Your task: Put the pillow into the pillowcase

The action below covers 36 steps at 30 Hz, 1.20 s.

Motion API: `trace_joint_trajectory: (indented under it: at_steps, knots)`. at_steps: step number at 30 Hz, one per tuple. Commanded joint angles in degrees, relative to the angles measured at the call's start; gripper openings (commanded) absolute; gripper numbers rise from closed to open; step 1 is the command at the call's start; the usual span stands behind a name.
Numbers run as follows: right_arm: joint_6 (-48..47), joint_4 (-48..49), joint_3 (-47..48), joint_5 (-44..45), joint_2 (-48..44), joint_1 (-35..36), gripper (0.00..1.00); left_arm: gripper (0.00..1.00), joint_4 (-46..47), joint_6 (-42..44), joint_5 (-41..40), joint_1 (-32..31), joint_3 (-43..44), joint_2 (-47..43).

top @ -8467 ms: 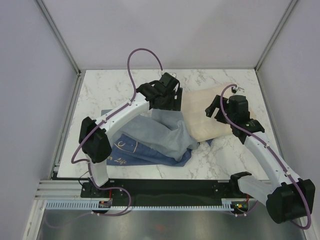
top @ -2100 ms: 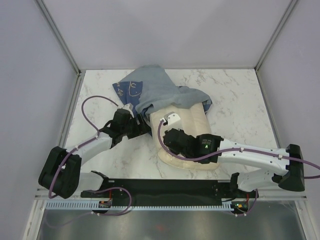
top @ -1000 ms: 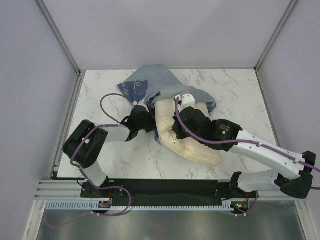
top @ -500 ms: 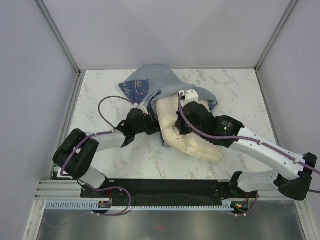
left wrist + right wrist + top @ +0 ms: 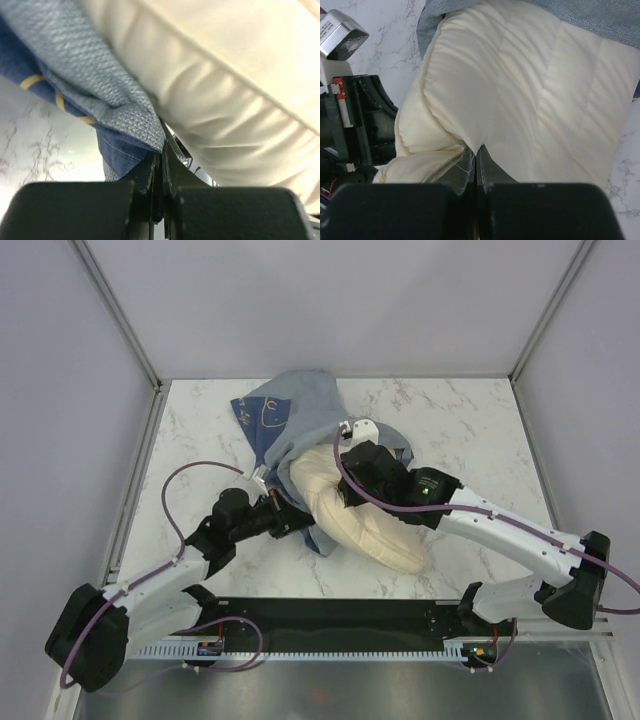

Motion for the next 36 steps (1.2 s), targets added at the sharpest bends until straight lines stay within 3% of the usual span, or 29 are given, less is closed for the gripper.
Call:
trace_joint_trajectory:
  at_steps: [1,5,10,11,14,16,18,22,24,28,36]
  knots:
    - [-2.6,4.7,-0.3,6.5,3.7,-1.8,0.0,0.02,-7.8,-3.6,6.3,-0.9,-1.0,-10.3]
    - [-3.2,5.2,-0.9,7.0,6.9,-1.9,0.0,0.02,-19.6,-0.2,2.9,-0.6,1.0,-16.8]
    - [-6.1,11.5,-6.5,-5.7,2.0,-1.1,0.02,0.02,-23.1,2.4,1.2,1.8,0.3,-16.1]
    - [-6.4,12.7,-7.3,-12.0,-0.2,-1.1,0.1,0.02,-22.0,2.6,1.4,2.7,-0.2,-14.9]
    - [-7.0,14.0,-8.2,-16.2,-3.0,-1.0,0.28,0.02,-14.9,1.3,7.2,8.9,-2.6,-10.7]
    - [-7.3,12.7,-7.4,-13.6,-4.3,-1.1,0.35,0.02,-13.5,1.9,12.0,14.0,-2.0,-8.6]
    - [-7.3,11.2,-6.5,-9.9,-5.2,-1.9,0.51,0.02,-13.5,3.2,14.1,17.1,0.1,-6.2]
    - [-5.2,4.5,-3.1,-1.8,-5.7,-6.6,0.64,0.02,-14.2,5.3,19.2,27.0,4.5,-0.3]
    - [-4.9,3.9,-3.6,-1.1,-6.4,-12.1,0.66,0.02,-14.2,6.6,20.8,29.6,6.9,2.0]
    - [-5.5,5.9,-8.2,-9.1,-6.8,-22.7,0.66,0.02,-16.3,9.2,20.7,31.9,9.7,4.8]
    - [-5.0,10.4,-15.3,-11.1,-1.8,-29.1,0.72,0.02,-21.4,13.9,15.0,32.0,10.4,2.9]
